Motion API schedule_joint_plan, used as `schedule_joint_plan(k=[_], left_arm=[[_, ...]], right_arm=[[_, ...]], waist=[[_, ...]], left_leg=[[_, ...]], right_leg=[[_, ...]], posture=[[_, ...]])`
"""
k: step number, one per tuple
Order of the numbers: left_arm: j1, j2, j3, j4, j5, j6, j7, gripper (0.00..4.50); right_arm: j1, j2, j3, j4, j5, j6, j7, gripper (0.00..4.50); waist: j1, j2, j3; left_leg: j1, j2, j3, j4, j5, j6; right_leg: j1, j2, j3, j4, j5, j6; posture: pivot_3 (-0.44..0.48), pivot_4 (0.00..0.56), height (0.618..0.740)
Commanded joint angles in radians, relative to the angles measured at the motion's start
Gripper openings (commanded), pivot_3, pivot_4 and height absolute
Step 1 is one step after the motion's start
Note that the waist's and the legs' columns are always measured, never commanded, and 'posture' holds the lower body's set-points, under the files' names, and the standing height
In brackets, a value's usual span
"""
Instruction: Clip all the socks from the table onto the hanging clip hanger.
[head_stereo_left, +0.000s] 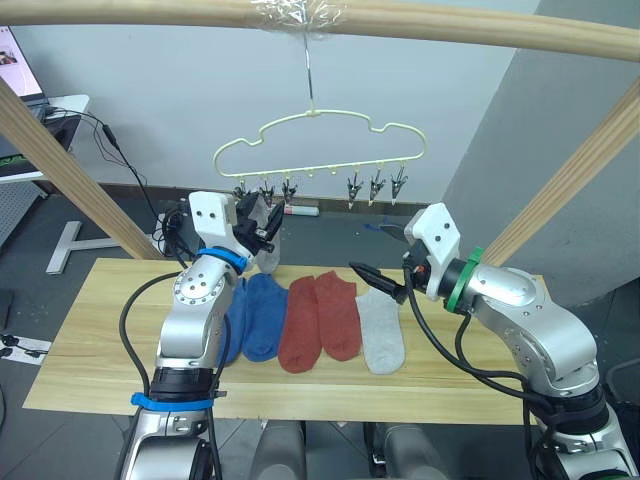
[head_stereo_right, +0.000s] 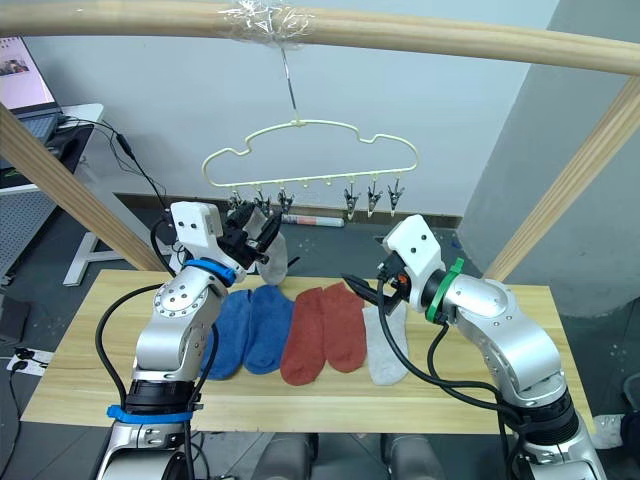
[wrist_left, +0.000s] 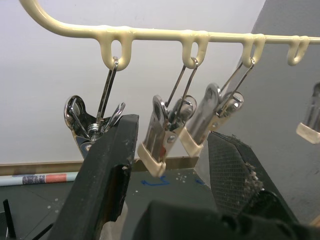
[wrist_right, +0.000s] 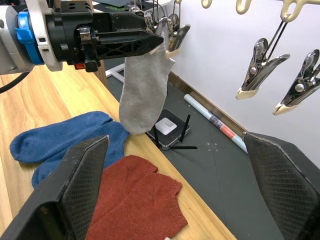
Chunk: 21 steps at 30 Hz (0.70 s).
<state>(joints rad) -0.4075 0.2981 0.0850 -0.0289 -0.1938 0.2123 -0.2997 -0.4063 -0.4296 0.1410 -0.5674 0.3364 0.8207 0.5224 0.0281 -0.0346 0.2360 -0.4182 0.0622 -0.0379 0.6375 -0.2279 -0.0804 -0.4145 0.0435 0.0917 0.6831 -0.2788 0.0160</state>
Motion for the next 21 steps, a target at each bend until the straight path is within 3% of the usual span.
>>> schedule_joint_plan(k=[1,21], left_arm=[[-0.023,-0.011,0.017,-0.015,0.001,-0.024,0.015,2.49],[-0.063,-0.046,0.02,0.012,-0.013,-0.037,0.022,2.49]], right_arm=[[-0.014,-0.006,-0.015,-0.055,0.017,-0.004,-0.002,4.5],[-0.014,-0.014,-0.019,-0.056,0.018,0.001,-0.003,4.5]], waist=[[0.0,0.0,0.0],[0.0,0.0,0.0]], left_leg=[[0.0,0.0,0.0,0.0,0.0,0.0],[0.0,0.0,-0.003,0.006,0.0,0.0]], right_leg=[[0.0,0.0,0.0,0.0,0.0,0.0],[0.004,0.0,-0.003,0.0,0.0,0.001]], posture=[[0.137,0.212,0.74],[0.129,0.209,0.74]])
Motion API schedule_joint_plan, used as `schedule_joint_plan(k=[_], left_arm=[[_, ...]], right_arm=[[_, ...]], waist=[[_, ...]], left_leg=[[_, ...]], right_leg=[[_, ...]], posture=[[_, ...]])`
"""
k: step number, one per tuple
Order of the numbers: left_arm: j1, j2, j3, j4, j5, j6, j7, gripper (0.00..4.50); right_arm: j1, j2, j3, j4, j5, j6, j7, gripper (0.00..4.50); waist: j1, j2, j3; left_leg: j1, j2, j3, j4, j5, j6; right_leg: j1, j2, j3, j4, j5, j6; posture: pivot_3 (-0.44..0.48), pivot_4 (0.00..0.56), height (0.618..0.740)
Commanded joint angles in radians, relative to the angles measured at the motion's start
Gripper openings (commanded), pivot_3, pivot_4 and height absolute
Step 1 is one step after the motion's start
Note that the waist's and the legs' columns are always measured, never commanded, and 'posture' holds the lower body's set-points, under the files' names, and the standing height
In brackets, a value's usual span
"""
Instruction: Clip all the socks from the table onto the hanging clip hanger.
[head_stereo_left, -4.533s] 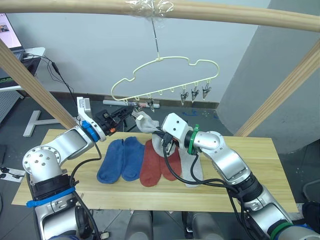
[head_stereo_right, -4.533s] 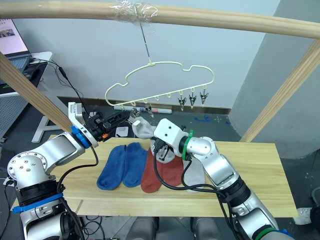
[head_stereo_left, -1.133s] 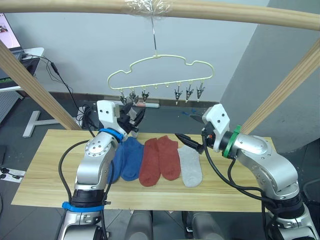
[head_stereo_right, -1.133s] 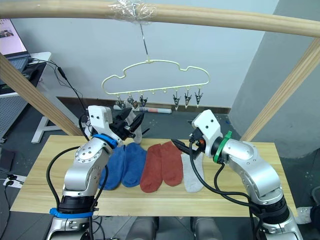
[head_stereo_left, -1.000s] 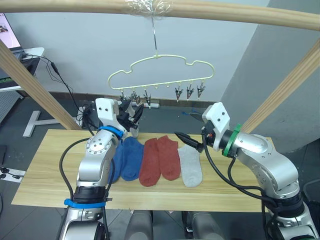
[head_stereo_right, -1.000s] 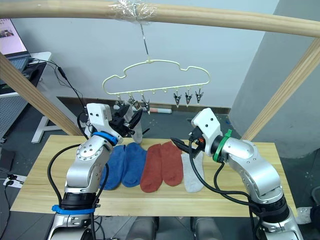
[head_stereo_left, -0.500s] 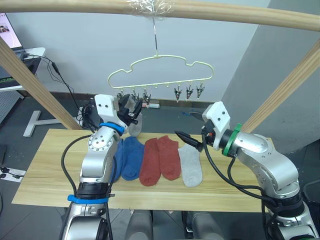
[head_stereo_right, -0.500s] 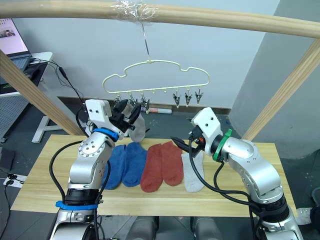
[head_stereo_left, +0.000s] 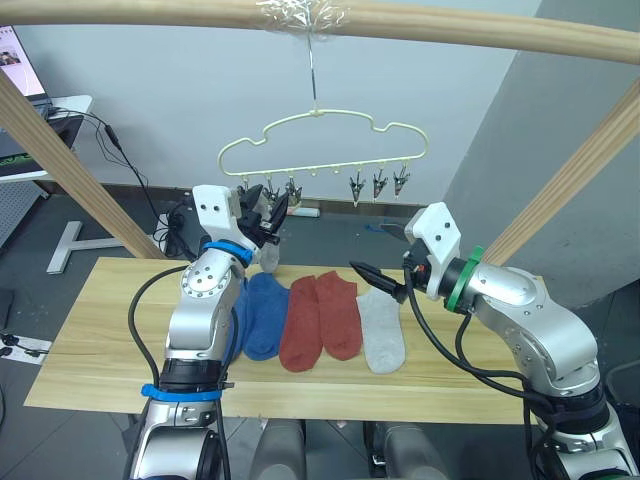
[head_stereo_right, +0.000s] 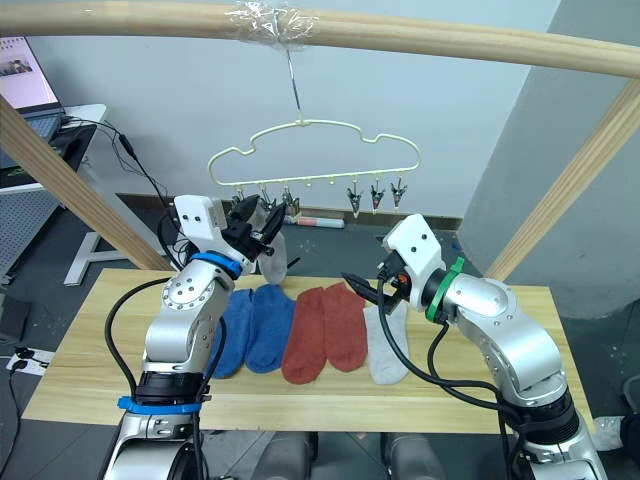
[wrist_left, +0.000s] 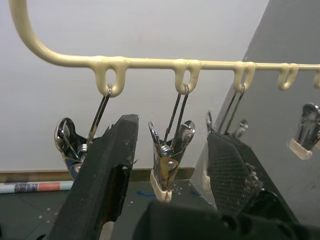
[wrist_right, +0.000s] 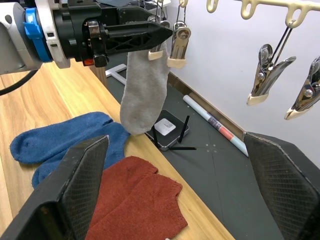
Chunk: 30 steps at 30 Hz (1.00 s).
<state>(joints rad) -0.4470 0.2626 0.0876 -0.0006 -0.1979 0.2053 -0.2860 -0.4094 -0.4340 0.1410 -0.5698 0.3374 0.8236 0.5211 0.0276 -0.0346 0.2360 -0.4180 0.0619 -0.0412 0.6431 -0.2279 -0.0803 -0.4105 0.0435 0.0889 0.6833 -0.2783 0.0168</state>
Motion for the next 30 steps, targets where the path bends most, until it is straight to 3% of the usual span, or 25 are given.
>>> schedule_joint_plan(k=[1,8,11,15,19,26,30], left_arm=[[-0.023,-0.011,0.018,-0.018,-0.01,-0.03,0.008,2.49],[-0.02,-0.013,0.019,-0.018,-0.005,-0.03,0.014,2.49],[-0.022,-0.015,0.021,-0.018,-0.006,-0.033,0.015,1.97],[-0.019,-0.017,0.023,-0.026,-0.008,-0.03,0.016,0.73],[-0.016,-0.019,0.024,-0.031,-0.009,-0.028,0.017,0.05],[-0.015,-0.012,0.019,-0.035,-0.005,-0.013,0.014,0.0],[-0.013,0.006,0.029,-0.028,-0.016,0.001,-0.004,0.0]], right_arm=[[-0.01,-0.009,-0.02,-0.055,0.017,-0.001,-0.003,4.5],[-0.006,-0.009,-0.023,-0.06,0.019,0.005,-0.004,4.5],[-0.004,-0.01,-0.024,-0.06,0.018,0.006,-0.003,4.5],[-0.003,-0.007,-0.027,-0.063,0.022,0.011,-0.006,4.5],[-0.003,-0.006,-0.027,-0.063,0.024,0.012,-0.008,4.5],[0.037,0.004,-0.01,-0.04,0.021,0.041,-0.027,4.5],[0.152,0.027,0.096,0.069,-0.071,0.02,-0.094,4.5]], waist=[[0.0,0.0,0.0],[0.0,0.0,0.0],[0.0,0.0,0.0],[0.0,0.0,0.0],[0.0,0.0,0.0],[0.0,0.0,0.0],[0.0,0.0,0.0]], left_leg=[[0.0,0.0,0.0,0.0,0.0,0.0],[0.0,0.0,0.0,0.0,0.0,0.0],[0.0,0.0,0.0,0.0,0.0,0.0],[0.0,0.0,0.0,0.0,0.0,0.0],[0.0,0.0,0.0,0.0,0.0,0.0],[0.0,0.0,0.0,0.0,0.0,0.0],[0.001,0.0,-0.001,0.0,0.0,0.0]], right_leg=[[0.0,0.0,0.0,0.0,0.0,0.0],[0.0,0.0,0.0,0.0,0.0,0.0],[0.0,0.0,0.0,0.0,0.0,0.0],[0.0,0.0,0.0,0.0,0.0,0.0],[0.0,0.0,0.0,0.0,0.0,0.0],[0.0,0.0,0.0,0.0,0.0,0.0],[0.001,0.0,-0.001,-0.001,0.0,0.0]], posture=[[0.127,0.211,0.74],[0.126,0.212,0.74],[0.125,0.214,0.74],[0.128,0.217,0.74],[0.129,0.217,0.74],[0.132,0.219,0.74],[0.137,0.221,0.74]])
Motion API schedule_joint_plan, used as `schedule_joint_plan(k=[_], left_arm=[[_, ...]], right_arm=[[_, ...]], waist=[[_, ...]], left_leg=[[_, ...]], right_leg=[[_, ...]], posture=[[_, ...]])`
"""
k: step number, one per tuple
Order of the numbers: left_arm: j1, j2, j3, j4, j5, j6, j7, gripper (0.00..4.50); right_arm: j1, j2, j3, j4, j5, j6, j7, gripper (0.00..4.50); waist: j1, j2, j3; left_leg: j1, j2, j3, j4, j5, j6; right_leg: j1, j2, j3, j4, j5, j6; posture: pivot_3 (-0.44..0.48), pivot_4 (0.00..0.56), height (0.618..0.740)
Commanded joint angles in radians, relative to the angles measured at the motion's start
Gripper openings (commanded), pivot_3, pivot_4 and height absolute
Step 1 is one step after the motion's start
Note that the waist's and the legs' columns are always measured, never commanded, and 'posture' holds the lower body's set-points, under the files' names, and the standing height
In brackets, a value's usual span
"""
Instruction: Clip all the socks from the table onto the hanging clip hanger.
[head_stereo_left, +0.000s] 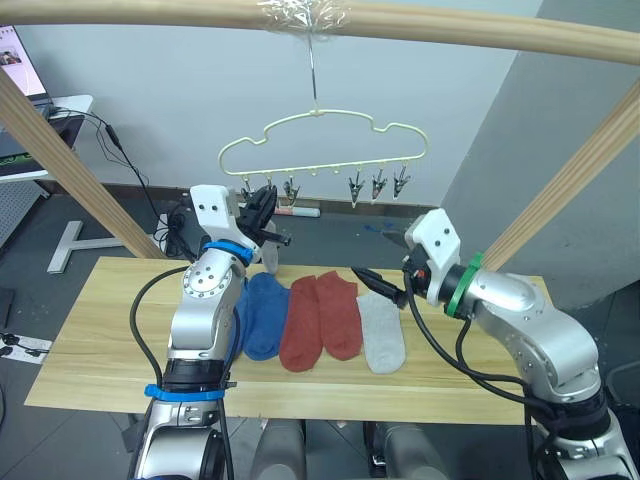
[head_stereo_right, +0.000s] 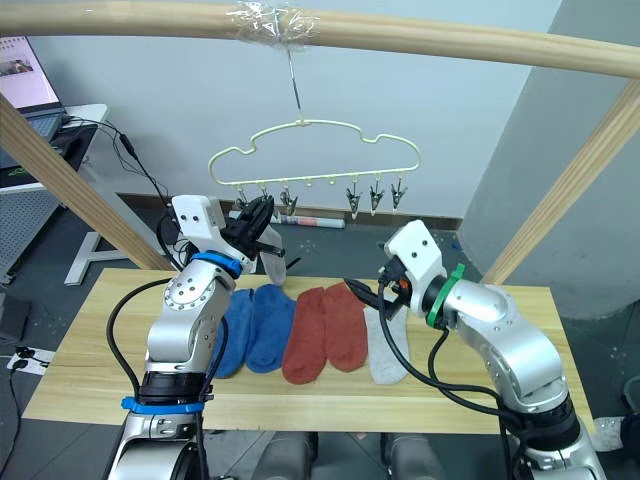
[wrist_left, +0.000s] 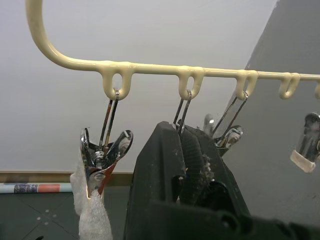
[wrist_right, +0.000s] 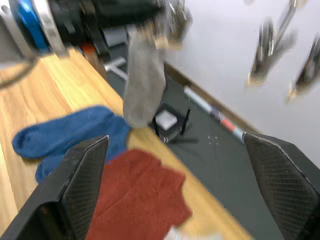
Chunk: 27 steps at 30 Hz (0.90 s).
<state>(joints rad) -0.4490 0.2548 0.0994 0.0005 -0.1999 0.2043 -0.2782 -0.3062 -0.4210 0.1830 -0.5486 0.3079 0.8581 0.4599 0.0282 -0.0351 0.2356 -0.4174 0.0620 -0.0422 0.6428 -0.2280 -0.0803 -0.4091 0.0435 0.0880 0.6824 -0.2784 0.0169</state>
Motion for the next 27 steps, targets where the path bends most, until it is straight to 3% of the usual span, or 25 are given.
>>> schedule_joint_plan(k=[1,3,5,9,17,20,27], left_arm=[[-0.011,0.015,0.018,-0.029,-0.015,0.003,-0.012,0.0],[-0.008,0.019,0.021,-0.031,-0.018,0.007,-0.017,0.0],[-0.001,0.026,0.013,-0.039,-0.026,0.026,-0.038,0.0],[0.014,0.018,0.002,-0.076,-0.035,0.047,-0.039,0.0],[0.04,0.015,-0.003,-0.113,-0.035,0.071,-0.037,0.0],[0.039,0.016,-0.001,-0.113,-0.036,0.075,-0.037,0.0],[0.038,0.016,-0.001,-0.107,-0.035,0.074,-0.038,0.0]], right_arm=[[0.053,0.017,0.058,0.053,-0.045,-0.021,-0.034,4.5],[0.066,0.018,0.103,0.11,-0.087,-0.048,-0.045,4.5],[0.055,0.065,0.165,0.298,-0.145,-0.099,-0.071,4.5],[-0.025,0.149,0.156,0.62,-0.238,-0.206,-0.155,4.5],[-0.072,0.195,0.119,0.88,-0.3,-0.33,-0.177,4.5],[-0.04,0.204,0.109,0.861,-0.279,-0.319,-0.142,3.9],[0.036,0.167,0.14,0.76,-0.312,-0.318,-0.088,1.42]], waist=[[-0.002,0.0,0.0],[-0.004,0.0,0.0],[-0.007,0.0,0.0],[-0.005,0.001,0.001],[-0.001,0.001,0.0],[-0.002,0.001,0.0],[-0.002,0.001,0.0]], left_leg=[[0.0,0.0,0.0,0.0,0.0,0.0],[0.0,0.0,0.001,0.0,0.0,0.0],[0.001,0.0,0.001,0.001,0.0,0.0],[0.003,0.002,0.001,0.001,0.001,0.001],[0.002,0.001,0.001,0.0,0.0,0.001],[0.002,0.001,0.001,0.0,0.0,0.001],[0.003,0.001,0.001,0.001,0.0,0.001]], right_leg=[[0.0,0.0,0.0,0.0,0.0,0.0],[0.0,0.0,0.001,0.0,0.0,0.0],[0.0,0.0,0.001,0.0,0.0,0.001],[0.001,0.003,0.001,0.001,-0.001,0.005],[0.001,0.002,0.002,-0.001,-0.001,0.006],[0.001,0.002,0.002,0.0,-0.001,0.006],[0.002,0.002,0.002,0.0,-0.001,0.006]], posture=[[0.137,0.221,0.74],[0.15,0.224,0.74],[0.15,0.224,0.74],[0.168,0.222,0.74],[0.175,0.224,0.74],[0.177,0.226,0.74],[0.177,0.226,0.74]])
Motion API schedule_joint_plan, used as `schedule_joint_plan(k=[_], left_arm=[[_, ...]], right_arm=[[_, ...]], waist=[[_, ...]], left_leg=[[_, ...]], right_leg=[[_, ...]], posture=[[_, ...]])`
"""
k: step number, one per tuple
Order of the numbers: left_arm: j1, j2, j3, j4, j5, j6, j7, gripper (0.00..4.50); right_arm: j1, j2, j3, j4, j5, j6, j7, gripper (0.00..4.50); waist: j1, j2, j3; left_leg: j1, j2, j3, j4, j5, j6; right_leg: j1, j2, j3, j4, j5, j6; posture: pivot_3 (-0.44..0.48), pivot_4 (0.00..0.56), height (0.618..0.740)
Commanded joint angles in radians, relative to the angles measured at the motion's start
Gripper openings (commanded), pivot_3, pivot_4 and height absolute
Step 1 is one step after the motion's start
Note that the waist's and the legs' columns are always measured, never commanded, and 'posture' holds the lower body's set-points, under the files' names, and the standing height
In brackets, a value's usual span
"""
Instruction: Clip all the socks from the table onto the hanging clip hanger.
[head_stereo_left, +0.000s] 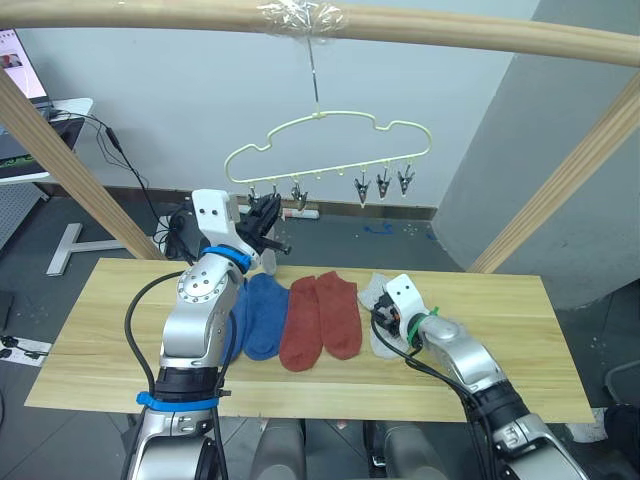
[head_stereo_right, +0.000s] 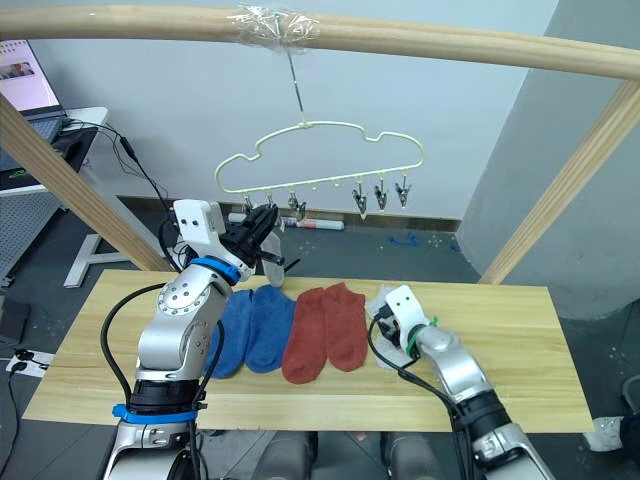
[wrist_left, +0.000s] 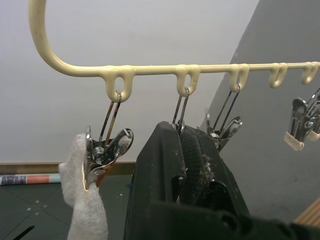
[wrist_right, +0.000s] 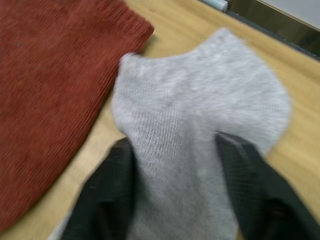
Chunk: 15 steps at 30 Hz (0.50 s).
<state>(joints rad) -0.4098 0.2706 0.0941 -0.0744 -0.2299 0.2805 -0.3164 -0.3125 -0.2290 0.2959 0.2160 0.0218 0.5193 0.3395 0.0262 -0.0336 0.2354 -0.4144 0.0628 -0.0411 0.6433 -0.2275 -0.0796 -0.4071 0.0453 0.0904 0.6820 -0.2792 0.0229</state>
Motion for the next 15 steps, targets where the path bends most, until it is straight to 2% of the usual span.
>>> schedule_joint_plan(k=[1,4,7,9,11,15], left_arm=[[-0.002,0.0,0.005,-0.031,-0.006,-0.002,0.0,0.0],[-0.008,-0.007,0.018,-0.025,-0.043,0.036,-0.01,0.0],[-0.019,-0.014,0.058,-0.019,-0.19,0.212,-0.047,0.0],[-0.037,-0.017,0.134,0.006,-0.325,0.373,-0.035,0.0],[-0.074,-0.023,0.228,0.035,-0.46,0.511,0.008,0.0],[-0.136,-0.015,0.338,0.066,-0.654,0.711,0.064,0.0]], right_arm=[[0.049,-0.034,0.033,-0.015,-0.035,0.016,0.041,1.06],[0.079,-0.102,0.067,-0.087,-0.082,-0.045,0.081,0.04],[0.102,-0.209,0.107,-0.206,-0.166,-0.182,0.116,0.04],[0.111,-0.231,0.092,-0.289,-0.157,-0.291,0.131,0.04],[0.103,-0.225,0.098,-0.362,-0.122,-0.342,0.18,0.04],[0.045,-0.166,0.112,-0.425,-0.103,-0.321,0.222,0.04]], waist=[[0.0,0.0,0.0],[0.0,0.0,0.0],[0.004,0.001,0.0],[-0.001,0.0,0.0],[-0.013,0.0,0.0],[-0.023,0.001,0.0]], left_leg=[[0.0,0.0,0.0,0.0,0.0,0.0],[0.0,0.0,0.0,0.0,0.0,0.0],[-0.001,-0.001,0.0,0.0,0.0,0.0],[-0.001,-0.001,0.0,0.0,0.0,0.0],[0.0,0.0,0.0,0.0,0.0,0.0],[0.003,0.002,-0.002,-0.001,0.0,0.0]], right_leg=[[0.0,0.0,0.0,0.0,0.0,0.0],[0.0,0.0,0.0,0.0,0.0,0.0],[0.0,0.0,0.0,-0.001,0.0,0.0],[0.0,-0.001,0.0,-0.001,0.0,0.001],[0.0,0.0,0.001,0.0,0.0,0.001],[0.0,0.003,0.0,0.003,0.0,0.001]], posture=[[0.177,0.226,0.74],[0.177,0.224,0.74],[0.177,0.224,0.74],[0.179,0.228,0.74],[0.179,0.228,0.74],[0.179,0.227,0.74]])
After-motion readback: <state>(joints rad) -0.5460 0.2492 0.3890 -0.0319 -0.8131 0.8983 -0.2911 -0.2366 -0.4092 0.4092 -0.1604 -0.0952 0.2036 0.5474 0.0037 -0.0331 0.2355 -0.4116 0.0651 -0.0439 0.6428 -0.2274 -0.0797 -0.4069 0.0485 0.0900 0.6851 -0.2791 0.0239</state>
